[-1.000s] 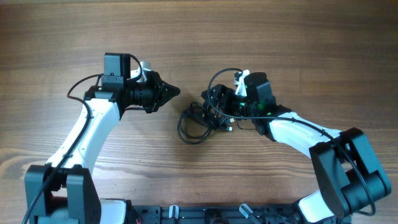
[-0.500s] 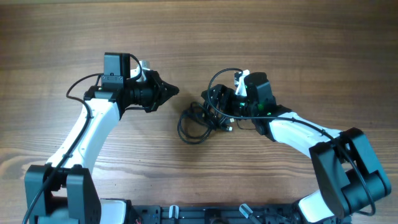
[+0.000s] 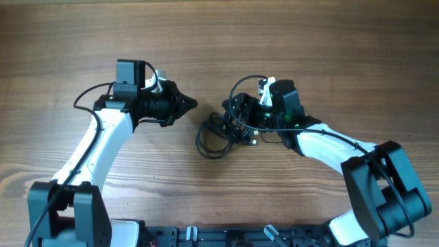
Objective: Untangle cables
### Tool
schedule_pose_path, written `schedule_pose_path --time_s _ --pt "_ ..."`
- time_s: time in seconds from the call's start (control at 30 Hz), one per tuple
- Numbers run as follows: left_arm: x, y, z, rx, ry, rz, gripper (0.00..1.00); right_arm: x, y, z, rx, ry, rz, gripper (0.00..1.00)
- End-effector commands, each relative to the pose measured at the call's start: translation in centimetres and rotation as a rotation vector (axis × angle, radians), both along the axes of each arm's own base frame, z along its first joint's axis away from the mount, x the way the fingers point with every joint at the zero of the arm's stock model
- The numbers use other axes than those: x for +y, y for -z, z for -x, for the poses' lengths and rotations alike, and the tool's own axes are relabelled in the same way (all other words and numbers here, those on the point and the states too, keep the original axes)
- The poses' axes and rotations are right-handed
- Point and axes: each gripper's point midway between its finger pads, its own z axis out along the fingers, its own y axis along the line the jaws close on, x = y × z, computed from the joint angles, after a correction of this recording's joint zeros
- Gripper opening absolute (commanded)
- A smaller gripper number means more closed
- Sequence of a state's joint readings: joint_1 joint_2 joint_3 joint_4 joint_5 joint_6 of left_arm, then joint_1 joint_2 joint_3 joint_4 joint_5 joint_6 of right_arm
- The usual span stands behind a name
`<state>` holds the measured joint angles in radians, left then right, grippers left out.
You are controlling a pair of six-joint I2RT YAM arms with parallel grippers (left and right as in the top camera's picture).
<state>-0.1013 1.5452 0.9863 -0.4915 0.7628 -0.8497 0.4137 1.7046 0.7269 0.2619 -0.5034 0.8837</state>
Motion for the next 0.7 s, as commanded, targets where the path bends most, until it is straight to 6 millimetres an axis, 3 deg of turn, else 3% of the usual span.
schedule_pose_path --time_s 0.0,0.23,0.43,0.47,0.53,0.57,0.6,0.67 --pt "-0.9 -0.7 0.2 -0.046 0.044 -0.022 0.04 -0.1 0.0 -0.4 -0.021 0.004 0.012 1.00" --pt "-0.7 0.9 1.2 0.004 0.036 -0.115 0.04 0.2 -0.9 -1.0 -0.066 0.003 -0.008 1.00" --pt "-0.5 1.5 2.5 0.071 0.040 -0.124 0.04 0.1 -0.6 -0.7 0.042 0.067 -0.056 0.99" --pt "-0.5 1.7 2.8 0.090 0.043 -0.124 0.04 0.1 -0.5 -0.6 0.039 0.063 -0.051 0.74" --pt "-0.7 1.6 3.4 0.112 0.057 -0.107 0.04 0.0 -0.3 -0.5 0.049 0.063 -0.047 0.45" --pt "-1.0 1.4 3.7 0.104 0.083 -0.089 0.04 0.0 -0.1 -0.4 0.058 0.064 -0.043 0.22" --pt "-1.2 1.2 3.8 0.098 0.096 -0.080 0.04 -0.1 0.0 -0.3 0.065 0.064 -0.039 0.06" --pt "-1.3 1.1 3.8 0.090 0.106 -0.076 0.04 -0.2 0.3 0.0 0.086 0.067 -0.032 0.04"
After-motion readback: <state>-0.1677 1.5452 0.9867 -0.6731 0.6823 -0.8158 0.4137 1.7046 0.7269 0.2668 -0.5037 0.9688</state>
